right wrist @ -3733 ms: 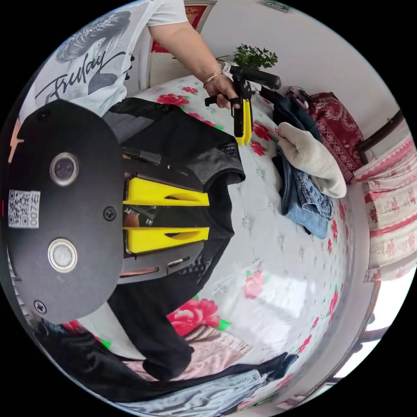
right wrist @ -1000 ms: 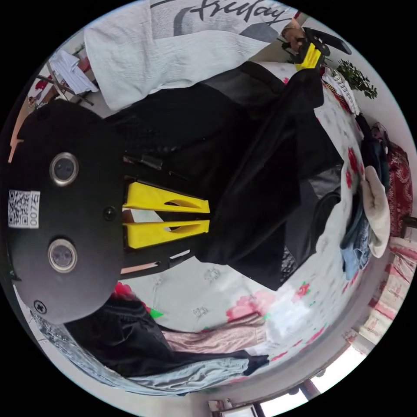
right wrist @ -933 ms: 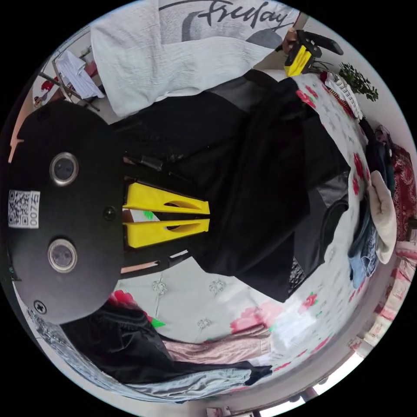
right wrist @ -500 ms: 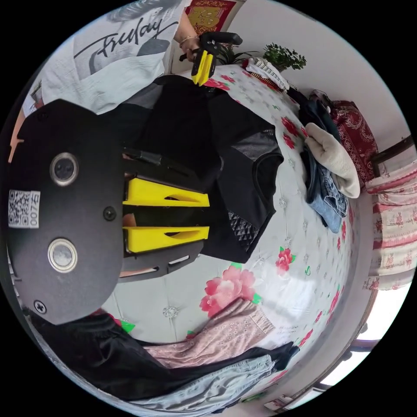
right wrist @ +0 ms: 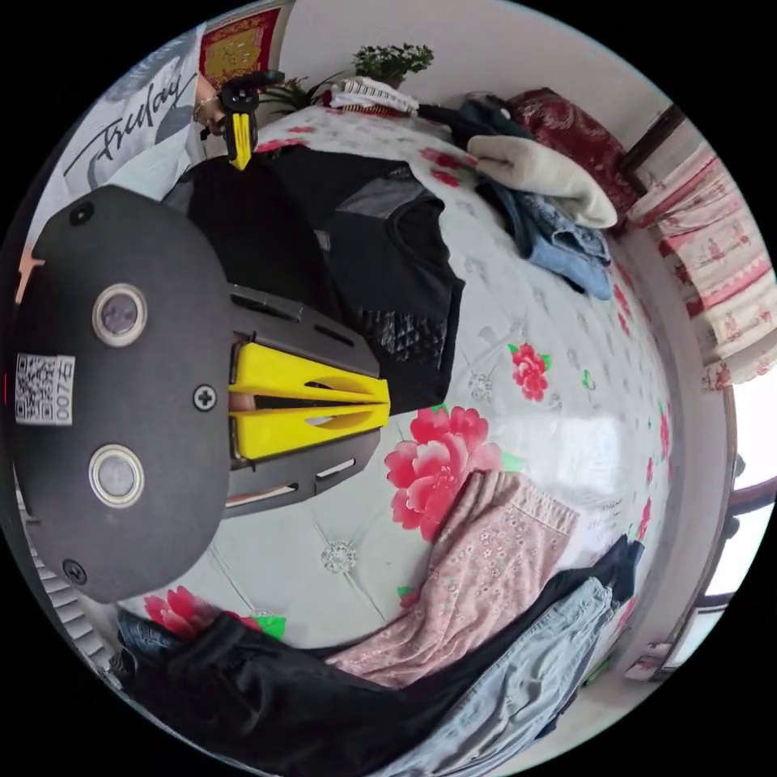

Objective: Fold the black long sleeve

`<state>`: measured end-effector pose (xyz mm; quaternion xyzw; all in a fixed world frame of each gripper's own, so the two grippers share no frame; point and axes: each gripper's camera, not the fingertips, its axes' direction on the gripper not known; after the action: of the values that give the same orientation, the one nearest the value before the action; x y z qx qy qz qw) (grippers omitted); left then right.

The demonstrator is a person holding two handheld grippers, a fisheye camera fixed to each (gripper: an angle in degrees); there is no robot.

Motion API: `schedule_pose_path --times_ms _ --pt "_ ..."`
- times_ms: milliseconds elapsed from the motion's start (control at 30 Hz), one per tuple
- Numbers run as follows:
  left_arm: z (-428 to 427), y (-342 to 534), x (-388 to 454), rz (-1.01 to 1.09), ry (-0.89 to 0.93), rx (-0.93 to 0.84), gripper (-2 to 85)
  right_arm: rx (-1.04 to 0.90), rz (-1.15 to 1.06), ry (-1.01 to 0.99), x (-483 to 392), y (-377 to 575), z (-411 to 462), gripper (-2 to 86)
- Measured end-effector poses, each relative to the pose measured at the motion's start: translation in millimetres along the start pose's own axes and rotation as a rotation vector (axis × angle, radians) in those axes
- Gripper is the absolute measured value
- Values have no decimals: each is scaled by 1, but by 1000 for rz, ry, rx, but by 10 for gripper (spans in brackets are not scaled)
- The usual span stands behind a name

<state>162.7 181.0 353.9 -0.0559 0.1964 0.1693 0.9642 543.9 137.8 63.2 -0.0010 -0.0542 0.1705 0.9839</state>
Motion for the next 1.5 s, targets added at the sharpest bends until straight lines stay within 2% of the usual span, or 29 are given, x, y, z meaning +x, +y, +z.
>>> schedule_pose_path --times_ms 67,200,467,700,900,967,1033,1167,1267,1333,1433,1500 --pt "-13 10 -5 -57 25 75 -8 55 -22 -117 4 33 -31 1" --pt "-36 46 -11 -155 20 174 8 53 -38 -178 11 104 -62 14" --pt "-36 142 -6 -335 -79 141 68 -151 61 -123 50 278 -92 55" --pt "-14 199 -3 -431 -40 104 112 -305 112 -169 76 353 -90 66" --pt "24 175 3 -335 1 -11 122 -498 -25 -134 63 361 -60 55" --pt "33 159 4 -336 -59 -103 100 -550 -64 -102 64 354 -54 36" --pt "38 143 10 -230 -145 -222 35 -571 -106 -130 66 348 -55 20" --pt "15 132 0 -135 -20 -231 10 -482 -130 -336 84 326 -84 3" --pt "-29 125 -25 -162 186 -78 2 -305 -105 -454 106 301 -122 0" --pt "-68 117 -50 -194 381 112 0 -195 -72 -515 123 285 -143 -1" --pt "-96 109 -80 -254 520 259 -2 -42 14 -628 152 268 -165 -1" --pt "-104 110 -92 -273 542 302 -3 21 60 -671 167 267 -173 -2"
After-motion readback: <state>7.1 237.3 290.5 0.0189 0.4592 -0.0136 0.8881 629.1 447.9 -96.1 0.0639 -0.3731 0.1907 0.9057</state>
